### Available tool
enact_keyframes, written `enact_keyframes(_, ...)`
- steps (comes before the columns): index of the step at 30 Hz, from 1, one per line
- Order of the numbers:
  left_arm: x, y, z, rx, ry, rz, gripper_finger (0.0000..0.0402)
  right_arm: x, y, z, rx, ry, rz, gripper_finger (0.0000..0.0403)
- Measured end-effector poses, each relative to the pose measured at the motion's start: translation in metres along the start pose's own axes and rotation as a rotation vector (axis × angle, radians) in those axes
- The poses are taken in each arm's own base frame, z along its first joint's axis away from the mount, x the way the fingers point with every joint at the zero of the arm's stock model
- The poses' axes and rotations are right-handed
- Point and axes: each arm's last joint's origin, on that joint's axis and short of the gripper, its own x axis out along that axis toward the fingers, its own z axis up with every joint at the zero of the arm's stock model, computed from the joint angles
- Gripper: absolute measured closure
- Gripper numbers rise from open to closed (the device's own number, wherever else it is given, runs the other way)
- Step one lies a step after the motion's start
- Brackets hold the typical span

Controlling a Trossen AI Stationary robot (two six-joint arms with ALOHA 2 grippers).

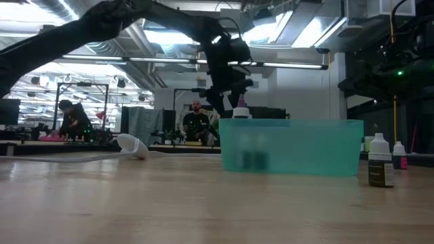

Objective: Pick & Place food coloring
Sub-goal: Put the big yellow food coloring bottle into the green bin

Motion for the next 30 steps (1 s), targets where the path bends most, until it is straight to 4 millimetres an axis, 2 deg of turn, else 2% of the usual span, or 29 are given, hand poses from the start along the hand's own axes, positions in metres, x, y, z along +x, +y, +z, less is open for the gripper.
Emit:
enact_keyframes(8, 0.022, 0.000, 0.001, 0.082, -0.005, 0.000, 0.0111, 0.000, 0.000, 0.000, 0.000, 0.000, 0.000, 0.0019)
enact_keyframes(21, 0.025, -0.002, 0.001, 0.109, -0.006, -0.058, 0.0112, 0.000, 0.000, 0.000, 0.000, -0.001, 0.001, 0.0019)
enact_keyframes(30, 0.036, 0.000, 0.001, 0.138, -0.004, -0.044, 0.0112, 0.000, 0.000, 0.000, 0.000, -0.001, 0.001, 0.0019)
